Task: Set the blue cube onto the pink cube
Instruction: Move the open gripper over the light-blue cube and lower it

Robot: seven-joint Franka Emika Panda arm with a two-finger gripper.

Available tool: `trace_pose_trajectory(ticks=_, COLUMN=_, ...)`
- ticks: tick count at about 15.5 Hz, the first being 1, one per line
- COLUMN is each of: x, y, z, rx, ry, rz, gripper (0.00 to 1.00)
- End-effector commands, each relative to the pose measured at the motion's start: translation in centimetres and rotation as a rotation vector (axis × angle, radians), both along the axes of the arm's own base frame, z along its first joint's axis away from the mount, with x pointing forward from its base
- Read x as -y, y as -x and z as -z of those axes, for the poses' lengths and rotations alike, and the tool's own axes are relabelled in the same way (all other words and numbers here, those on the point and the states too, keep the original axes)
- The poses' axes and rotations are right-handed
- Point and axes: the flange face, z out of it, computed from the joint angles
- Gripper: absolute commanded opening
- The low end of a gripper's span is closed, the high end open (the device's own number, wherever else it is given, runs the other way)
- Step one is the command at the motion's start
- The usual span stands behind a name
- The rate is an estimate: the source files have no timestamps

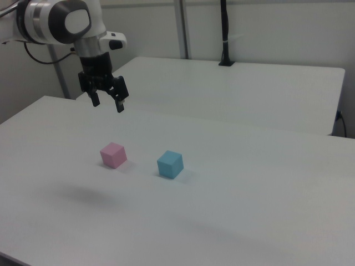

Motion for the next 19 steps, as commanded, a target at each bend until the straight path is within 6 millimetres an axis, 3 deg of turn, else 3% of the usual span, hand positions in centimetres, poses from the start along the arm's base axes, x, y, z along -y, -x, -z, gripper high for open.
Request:
trace_pose_trajectory(ticks=1, x=0.8, y=0.8, z=-0.4, rx=-0.013, ry=-0.017, rz=0.02, gripper=1.0)
trace_pose_trajectory(ticks=13, x=1.6, y=0.4, z=0.0, rx=-0.008, ry=-0.017, rz=-0.006, gripper=1.0)
trace_pose_trajectory(ticks=17, x=4.2, y=-1.8, z=3.2, rx=-0.018, ry=-0.018, rz=-0.076, gripper=1.0)
trace_pose_trajectory(ticks=19, x=5.3, y=-3.4, z=5.8, rx=-0.018, ry=-0.008, rz=-0.058, gripper=1.0)
